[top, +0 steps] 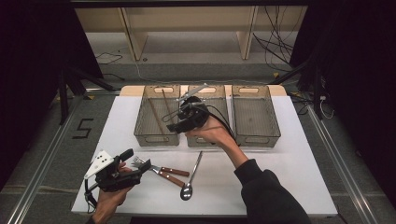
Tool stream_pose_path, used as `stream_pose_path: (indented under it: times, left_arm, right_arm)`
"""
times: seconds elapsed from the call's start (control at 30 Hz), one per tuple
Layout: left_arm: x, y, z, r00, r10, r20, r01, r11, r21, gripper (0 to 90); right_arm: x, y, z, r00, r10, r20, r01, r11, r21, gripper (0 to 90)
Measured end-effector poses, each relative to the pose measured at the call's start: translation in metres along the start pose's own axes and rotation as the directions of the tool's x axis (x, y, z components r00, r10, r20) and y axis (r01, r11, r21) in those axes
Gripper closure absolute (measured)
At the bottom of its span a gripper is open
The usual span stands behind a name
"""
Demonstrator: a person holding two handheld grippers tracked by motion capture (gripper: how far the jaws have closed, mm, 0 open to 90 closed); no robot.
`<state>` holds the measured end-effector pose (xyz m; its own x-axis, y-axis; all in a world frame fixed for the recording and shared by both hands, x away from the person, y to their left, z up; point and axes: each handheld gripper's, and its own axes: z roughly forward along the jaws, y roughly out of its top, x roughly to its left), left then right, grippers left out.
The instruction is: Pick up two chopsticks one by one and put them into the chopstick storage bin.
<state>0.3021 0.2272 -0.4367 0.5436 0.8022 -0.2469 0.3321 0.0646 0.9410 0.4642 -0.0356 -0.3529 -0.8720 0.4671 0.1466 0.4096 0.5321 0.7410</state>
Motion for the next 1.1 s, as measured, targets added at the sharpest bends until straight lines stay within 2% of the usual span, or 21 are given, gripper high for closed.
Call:
stream_pose_path:
  times: [0.2,0.47,0.8,0.9,1.1]
  left_arm:
    - [0.0,0.0,0.0,1.0,0.001,-0.001,-0.001,1.0,0.001,13.9]
    - [0.001,-0.001,0.001,1.0,0.002,0.001,-0.002,1.0,0.008,13.9]
    - [0.001,-0.001,0.001,1.0,0.003,0.001,-0.003,1.0,0.009,13.9]
    - [0.001,-0.001,0.002,1.0,0.002,-0.001,-0.002,0.9999,0.01,13.9]
    - [0.001,-0.002,0.002,1.0,0.005,-0.002,-0.005,0.9999,0.015,13.9]
  right_arm:
    - [0.005,-0.016,-0.01,0.9998,0.006,-0.019,-0.007,1.0,-0.03,33.2]
    - [0.009,-0.039,-0.014,0.9999,0.006,-0.014,-0.007,0.998,-0.06,33.4]
    - [0.012,-0.066,-0.006,0.9998,0.018,0.005,-0.018,0.999,-0.043,32.7]
    - [0.013,-0.074,-0.003,0.9995,0.02,0.023,-0.019,0.999,-0.037,33.2]
    - [0.014,-0.086,0.004,0.9993,0.026,0.025,-0.026,1.0,-0.017,34.2]
